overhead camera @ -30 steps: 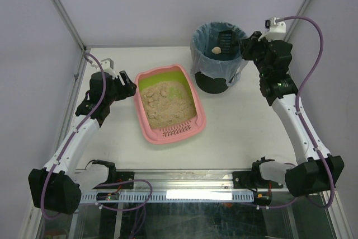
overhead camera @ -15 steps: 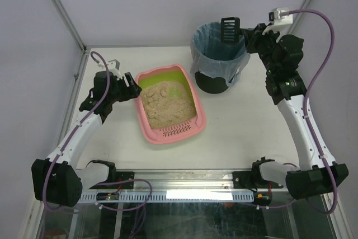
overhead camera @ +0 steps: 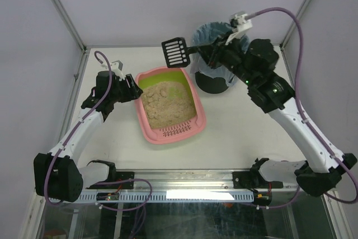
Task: Clean the litter box
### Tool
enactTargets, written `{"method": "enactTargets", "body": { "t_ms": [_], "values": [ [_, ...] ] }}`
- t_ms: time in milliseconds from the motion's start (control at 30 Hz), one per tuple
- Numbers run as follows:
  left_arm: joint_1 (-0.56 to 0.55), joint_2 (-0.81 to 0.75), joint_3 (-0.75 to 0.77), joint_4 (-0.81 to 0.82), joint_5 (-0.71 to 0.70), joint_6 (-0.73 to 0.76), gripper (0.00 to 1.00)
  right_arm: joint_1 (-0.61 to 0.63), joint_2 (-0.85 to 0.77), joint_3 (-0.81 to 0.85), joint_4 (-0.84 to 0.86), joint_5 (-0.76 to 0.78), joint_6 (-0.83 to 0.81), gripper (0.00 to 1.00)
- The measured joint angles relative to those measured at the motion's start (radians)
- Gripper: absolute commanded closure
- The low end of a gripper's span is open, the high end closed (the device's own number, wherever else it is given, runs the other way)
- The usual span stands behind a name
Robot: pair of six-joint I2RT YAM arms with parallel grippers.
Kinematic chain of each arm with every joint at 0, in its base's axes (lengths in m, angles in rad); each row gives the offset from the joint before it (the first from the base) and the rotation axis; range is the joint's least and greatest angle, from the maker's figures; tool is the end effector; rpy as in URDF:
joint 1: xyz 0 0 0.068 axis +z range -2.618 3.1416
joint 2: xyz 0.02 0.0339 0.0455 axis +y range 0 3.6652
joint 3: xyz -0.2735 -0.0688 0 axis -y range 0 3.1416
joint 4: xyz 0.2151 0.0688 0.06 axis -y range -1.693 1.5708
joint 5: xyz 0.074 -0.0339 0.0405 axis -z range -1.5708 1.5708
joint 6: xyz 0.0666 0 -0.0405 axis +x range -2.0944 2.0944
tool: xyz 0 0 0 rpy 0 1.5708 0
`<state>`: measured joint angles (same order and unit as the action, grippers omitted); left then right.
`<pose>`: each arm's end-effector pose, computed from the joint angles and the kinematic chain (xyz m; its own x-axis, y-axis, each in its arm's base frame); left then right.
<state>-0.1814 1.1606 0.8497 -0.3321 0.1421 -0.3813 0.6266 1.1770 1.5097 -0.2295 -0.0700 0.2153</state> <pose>0.2403 -0.0537 0.2717 -0.6554 -0.2543 -0.7112 0.0498 0.9250 -0.3766 0.1904 0.1436 0.5075 -0.0555 0.2229 -0.9733 -0.6443 0.7366 0.2055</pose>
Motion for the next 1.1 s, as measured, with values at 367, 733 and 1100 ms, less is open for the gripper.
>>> {"method": "enactTargets", "body": {
  "t_ms": [367,733,1100],
  "values": [
    [0.000,0.002,0.000,0.000,0.017,0.000,0.46,0.254,0.353,0.207,-0.373,0.304,-0.100,1.00],
    [0.000,0.002,0.000,0.000,0.019,0.001,0.46,0.343,0.732,0.478,-0.588,0.589,-0.163,1.00],
    [0.000,0.002,0.000,0.000,0.021,0.001,0.46,0.362,0.876,0.530,-0.656,0.740,-0.198,1.00]
  ]
}}
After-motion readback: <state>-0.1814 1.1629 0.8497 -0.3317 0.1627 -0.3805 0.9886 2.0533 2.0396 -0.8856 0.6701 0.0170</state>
